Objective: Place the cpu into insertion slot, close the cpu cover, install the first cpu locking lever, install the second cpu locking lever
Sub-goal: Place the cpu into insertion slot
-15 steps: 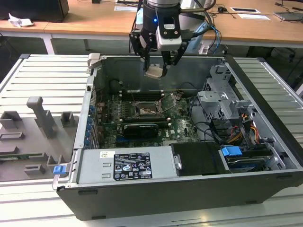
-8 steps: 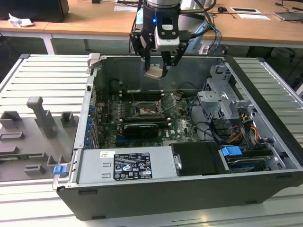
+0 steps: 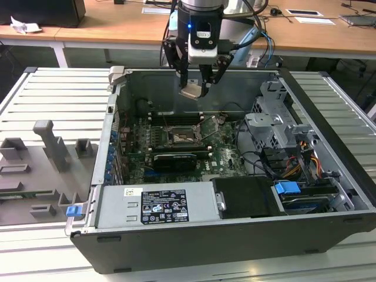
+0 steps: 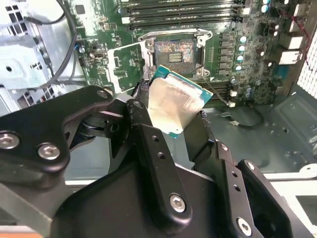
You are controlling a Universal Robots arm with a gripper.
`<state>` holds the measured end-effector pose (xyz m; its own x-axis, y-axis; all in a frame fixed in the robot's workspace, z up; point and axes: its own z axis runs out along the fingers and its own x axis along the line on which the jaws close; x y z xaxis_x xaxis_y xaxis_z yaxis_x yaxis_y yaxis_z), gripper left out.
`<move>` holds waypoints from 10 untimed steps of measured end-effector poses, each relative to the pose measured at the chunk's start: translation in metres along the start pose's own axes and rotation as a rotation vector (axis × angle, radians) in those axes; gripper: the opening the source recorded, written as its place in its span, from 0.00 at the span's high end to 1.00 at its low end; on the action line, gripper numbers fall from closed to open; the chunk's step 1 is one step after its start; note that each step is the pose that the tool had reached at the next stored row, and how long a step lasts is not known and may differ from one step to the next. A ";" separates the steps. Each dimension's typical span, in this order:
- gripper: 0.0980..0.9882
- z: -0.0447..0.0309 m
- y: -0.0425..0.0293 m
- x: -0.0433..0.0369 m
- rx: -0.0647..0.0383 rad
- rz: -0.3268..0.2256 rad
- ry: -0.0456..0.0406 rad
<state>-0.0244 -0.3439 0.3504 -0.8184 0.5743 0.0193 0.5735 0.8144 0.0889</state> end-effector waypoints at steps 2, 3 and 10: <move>0.52 0.0005 0.0000 0.0000 -0.001 0.032 -0.0029; 0.52 0.0008 -0.0001 0.0000 -0.001 0.043 -0.0039; 0.52 0.0036 -0.0003 -0.0001 -0.002 0.095 -0.0084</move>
<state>-0.0243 -0.3439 0.3468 -0.7600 0.6496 0.0193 0.6485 0.7560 0.0889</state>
